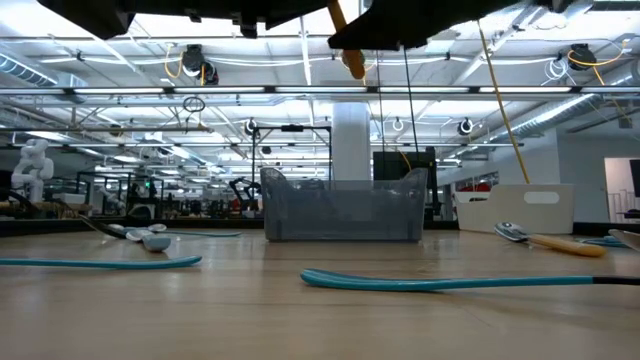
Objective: Sort silverware by color (type)
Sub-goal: Put the bottom left yellow spoon into the white bin
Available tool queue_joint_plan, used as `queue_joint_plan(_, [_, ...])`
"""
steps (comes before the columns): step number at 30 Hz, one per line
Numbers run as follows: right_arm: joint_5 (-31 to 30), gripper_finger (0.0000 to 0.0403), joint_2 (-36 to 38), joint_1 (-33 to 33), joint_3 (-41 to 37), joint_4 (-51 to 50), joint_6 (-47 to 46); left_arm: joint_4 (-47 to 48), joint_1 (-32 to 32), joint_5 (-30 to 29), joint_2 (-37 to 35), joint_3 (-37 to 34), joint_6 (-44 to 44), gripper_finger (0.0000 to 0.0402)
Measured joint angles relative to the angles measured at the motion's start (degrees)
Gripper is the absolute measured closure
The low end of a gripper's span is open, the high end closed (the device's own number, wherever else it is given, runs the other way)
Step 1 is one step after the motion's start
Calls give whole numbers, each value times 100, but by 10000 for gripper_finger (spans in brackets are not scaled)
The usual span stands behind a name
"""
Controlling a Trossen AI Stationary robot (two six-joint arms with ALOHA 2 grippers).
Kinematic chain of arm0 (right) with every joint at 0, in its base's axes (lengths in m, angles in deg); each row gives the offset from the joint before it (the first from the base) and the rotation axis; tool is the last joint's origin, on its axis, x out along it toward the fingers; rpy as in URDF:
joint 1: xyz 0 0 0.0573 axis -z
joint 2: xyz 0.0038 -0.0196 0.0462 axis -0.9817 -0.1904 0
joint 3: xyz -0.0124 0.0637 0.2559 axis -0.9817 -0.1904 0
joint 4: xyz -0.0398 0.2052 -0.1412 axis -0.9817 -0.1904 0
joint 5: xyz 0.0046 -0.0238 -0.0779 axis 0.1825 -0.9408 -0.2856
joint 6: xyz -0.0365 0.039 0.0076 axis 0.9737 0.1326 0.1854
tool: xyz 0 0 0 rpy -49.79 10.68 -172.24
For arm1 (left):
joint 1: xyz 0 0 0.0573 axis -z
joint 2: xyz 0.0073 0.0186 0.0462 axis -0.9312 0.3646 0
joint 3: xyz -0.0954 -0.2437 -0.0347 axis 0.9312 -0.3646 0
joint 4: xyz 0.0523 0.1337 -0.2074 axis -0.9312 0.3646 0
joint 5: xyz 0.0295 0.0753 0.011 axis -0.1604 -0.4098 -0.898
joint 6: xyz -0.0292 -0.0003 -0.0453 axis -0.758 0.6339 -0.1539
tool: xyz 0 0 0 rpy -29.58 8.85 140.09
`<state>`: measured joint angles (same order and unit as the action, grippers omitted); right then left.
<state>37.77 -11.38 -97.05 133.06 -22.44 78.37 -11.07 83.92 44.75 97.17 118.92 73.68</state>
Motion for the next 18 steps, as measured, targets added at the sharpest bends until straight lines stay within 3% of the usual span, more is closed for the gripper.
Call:
queue_joint_plan(6, [1310, 259, 651, 228, 0, -1331, -1261, 10, -114, 540, 0, 0, -147, 358])
queue_joint_plan(14, [3446, 223, 756, 620, 0, -1485, -1943, 83, -249, 1783, 0, 0, -175, 358])
queue_joint_plan(18, [4458, 220, 756, 826, 0, -1479, -2168, 168, -259, 2086, 0, 0, -174, 358])
